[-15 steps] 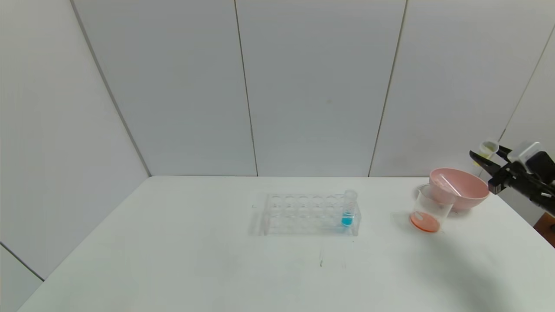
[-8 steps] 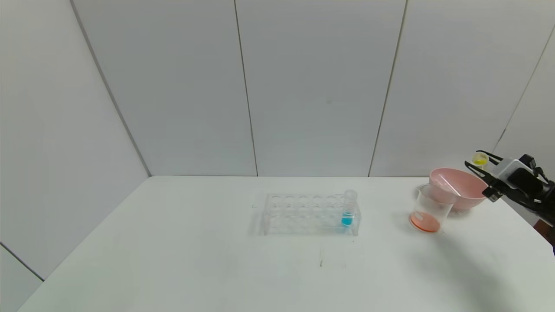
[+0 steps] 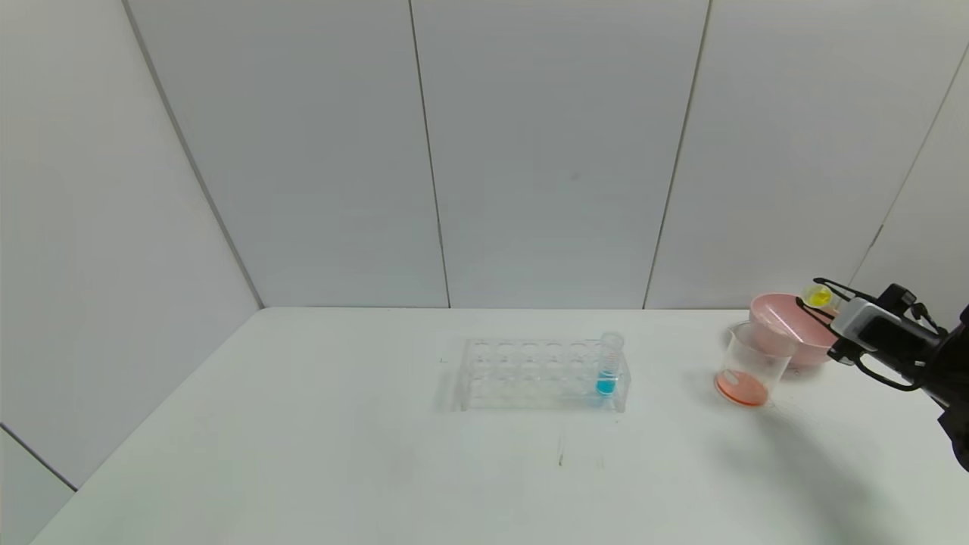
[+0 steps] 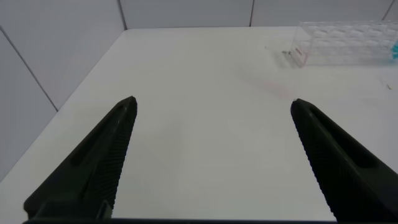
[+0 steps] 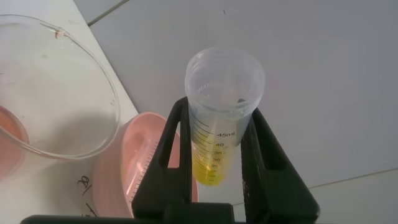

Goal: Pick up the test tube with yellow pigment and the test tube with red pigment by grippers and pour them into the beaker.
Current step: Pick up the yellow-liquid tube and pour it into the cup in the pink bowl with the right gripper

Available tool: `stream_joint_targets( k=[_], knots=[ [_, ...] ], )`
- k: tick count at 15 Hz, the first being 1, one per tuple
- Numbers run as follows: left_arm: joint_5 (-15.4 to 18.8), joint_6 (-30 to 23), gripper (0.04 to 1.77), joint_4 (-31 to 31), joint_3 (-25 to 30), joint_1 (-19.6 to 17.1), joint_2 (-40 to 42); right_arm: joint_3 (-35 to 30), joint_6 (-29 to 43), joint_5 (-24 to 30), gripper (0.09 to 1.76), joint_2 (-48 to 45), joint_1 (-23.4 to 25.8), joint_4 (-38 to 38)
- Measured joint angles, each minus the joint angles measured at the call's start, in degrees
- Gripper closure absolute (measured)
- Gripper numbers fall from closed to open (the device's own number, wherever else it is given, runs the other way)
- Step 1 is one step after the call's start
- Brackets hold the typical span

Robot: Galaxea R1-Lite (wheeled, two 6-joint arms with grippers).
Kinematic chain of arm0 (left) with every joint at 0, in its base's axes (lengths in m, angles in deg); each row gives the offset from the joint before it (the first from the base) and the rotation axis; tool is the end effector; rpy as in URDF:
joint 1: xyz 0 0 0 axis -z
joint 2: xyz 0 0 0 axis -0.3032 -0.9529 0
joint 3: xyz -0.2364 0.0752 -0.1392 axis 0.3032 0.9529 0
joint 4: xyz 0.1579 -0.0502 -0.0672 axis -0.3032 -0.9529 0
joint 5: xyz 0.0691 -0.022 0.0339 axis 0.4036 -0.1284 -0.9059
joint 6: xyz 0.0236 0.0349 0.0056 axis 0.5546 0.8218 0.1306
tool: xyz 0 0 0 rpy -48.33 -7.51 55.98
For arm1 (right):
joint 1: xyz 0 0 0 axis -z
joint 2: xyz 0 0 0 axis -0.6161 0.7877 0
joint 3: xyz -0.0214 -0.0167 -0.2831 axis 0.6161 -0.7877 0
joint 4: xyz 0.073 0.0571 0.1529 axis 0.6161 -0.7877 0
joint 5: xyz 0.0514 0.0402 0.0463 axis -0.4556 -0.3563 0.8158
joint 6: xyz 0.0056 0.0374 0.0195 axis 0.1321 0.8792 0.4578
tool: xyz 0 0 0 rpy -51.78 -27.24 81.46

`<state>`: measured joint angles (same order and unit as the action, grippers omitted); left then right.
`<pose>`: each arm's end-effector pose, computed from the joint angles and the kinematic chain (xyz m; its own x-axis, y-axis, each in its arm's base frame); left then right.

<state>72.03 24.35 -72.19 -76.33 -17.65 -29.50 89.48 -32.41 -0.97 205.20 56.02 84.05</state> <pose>0.0005 0.0000 0.0752 1.0000 0.0000 -0.0053 0.0000 1.0000 -0.0001 0.3469 -0.0859 0.1021 0.9456 0.3214 0.0512 -0.1032 0.4452 -0.8895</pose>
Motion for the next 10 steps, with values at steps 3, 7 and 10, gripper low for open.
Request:
stream_joint_targets(
  k=[3, 7, 10],
  knots=[
    [0.0, 0.0, 0.05, 0.0, 0.0, 0.0, 0.0, -1.0, -0.8, -0.1, 1.34, 0.4, -0.6, 0.0],
    [0.0, 0.0, 0.05, 0.0, 0.0, 0.0, 0.0, -1.4, -0.9, -0.2, 1.34, 0.6, -1.2, 0.0],
    [0.0, 0.0, 0.05, 0.0, 0.0, 0.0, 0.0, -1.4, -0.9, -0.3, 1.34, 0.7, -1.4, 0.1]
  ],
)
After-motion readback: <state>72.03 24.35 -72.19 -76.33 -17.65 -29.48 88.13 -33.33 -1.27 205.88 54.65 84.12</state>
